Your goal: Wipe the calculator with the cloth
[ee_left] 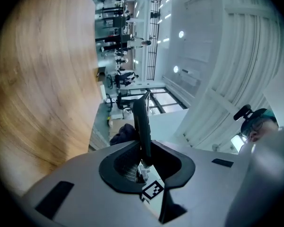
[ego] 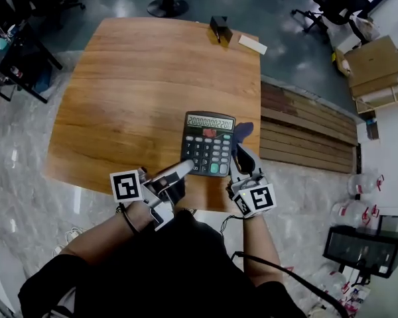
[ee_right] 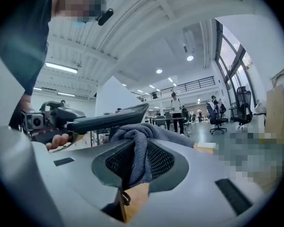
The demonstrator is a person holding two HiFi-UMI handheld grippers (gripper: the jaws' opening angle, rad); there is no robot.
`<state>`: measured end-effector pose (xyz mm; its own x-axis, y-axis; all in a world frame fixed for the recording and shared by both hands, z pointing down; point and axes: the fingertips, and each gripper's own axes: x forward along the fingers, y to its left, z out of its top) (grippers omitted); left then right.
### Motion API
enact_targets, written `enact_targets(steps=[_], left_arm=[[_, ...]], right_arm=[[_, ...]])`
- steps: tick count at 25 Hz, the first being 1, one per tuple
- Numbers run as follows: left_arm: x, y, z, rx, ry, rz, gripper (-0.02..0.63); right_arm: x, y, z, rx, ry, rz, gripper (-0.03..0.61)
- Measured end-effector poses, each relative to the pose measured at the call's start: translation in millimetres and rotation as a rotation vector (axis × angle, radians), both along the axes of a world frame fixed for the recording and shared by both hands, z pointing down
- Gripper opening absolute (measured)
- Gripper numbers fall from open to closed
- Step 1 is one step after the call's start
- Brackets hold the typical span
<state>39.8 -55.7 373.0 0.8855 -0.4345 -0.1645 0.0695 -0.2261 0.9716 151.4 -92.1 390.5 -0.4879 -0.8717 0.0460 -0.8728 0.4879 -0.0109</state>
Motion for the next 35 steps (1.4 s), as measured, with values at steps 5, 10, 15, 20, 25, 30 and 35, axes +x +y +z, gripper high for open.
enact_targets(steps=[5,10,15,20,25,30,35], left_arm=[[-19.1,-9.2,24.1,-0.022,-0.056,-0.029,0.071],[-39.8,-40.7,95.4,-0.032,-0.195,-0.072,0.071],[-41.3,-60.6,172.2,-0.068,-0.280,-0.094,0.071],[-40.5,-68.2,219.4,-0.081,-0.342,-0.090,0.071],[-40.7,-68.6,246.8,-0.105,-0.397,-0.082,0.071],[-41.3,-68.7,257.1,-0.095,-0.444,-0.076,0.072],[-40.3,-67.6,267.4,-0.096,-0.520,-0.038,0.081]], right_arm=[[15.3,-35.5,27.3,-0.113,-0.023,0.099,0.080],[25.5,-52.7,102.1,-0.306,0.030,0.198,0.080],[29.6,-48.9,182.9,-0.520,0.091,0.272,0.080],[13.8,-53.4,225.7,-0.645,0.139,0.284,0.080],[10.5,-53.8,249.8,-0.683,0.171,0.293,0.081],[10.1,-52.3,258.5,-0.700,0.150,0.308,0.081],[9.9,-53.4,263.2,-0.709,0.138,0.325,0.081]])
